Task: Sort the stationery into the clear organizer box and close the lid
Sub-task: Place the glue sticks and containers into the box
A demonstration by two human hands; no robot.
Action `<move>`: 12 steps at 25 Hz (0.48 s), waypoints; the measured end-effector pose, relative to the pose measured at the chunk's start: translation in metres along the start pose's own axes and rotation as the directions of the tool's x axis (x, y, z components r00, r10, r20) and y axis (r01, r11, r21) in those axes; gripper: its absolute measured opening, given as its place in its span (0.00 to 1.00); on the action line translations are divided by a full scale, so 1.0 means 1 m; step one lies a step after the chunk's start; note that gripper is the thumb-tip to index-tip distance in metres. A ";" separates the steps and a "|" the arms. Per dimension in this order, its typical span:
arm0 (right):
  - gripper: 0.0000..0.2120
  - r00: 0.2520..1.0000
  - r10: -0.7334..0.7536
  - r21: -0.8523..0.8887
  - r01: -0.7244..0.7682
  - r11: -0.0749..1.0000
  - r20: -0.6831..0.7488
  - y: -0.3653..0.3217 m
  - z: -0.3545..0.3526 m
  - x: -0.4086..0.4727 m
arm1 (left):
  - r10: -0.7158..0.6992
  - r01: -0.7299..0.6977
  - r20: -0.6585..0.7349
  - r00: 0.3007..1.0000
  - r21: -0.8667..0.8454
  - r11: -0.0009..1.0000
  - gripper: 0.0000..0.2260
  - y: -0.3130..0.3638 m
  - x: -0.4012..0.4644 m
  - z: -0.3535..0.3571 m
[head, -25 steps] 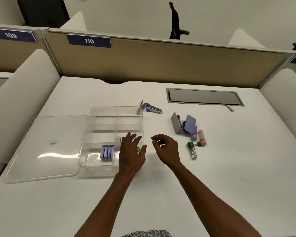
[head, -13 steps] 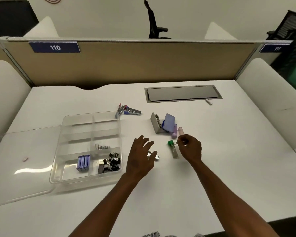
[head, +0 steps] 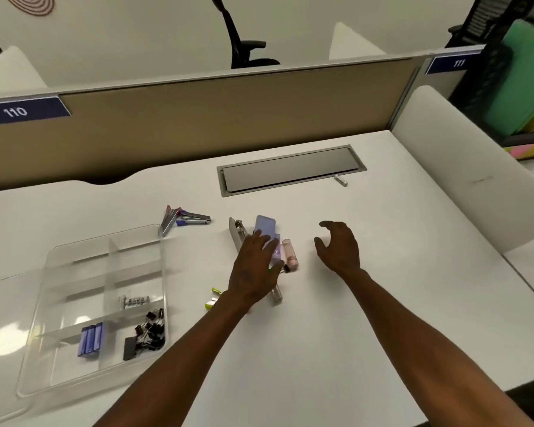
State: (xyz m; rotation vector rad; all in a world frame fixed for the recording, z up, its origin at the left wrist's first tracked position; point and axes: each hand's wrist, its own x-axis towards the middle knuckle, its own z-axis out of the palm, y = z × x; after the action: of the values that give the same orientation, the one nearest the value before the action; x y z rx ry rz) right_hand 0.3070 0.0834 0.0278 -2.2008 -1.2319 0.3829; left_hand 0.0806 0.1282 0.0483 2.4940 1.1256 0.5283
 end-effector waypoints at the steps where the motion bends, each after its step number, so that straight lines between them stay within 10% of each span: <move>1: 0.21 1.000 -0.011 -0.028 0.011 1.000 0.005 0.004 -0.004 0.010 | 0.002 -0.002 0.010 1.000 -0.003 1.000 0.22 0.002 0.008 0.003; 12: 0.32 0.964 0.036 -0.402 0.076 0.913 0.264 0.028 -0.034 0.151 | -0.038 0.035 0.072 0.997 0.040 0.999 0.24 0.012 0.054 0.028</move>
State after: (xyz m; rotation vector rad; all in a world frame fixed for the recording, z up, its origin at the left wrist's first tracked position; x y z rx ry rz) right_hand 0.4238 0.1882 0.0429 -2.5481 -1.6001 0.4581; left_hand 0.1345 0.1578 0.0392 2.4986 1.1618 0.4066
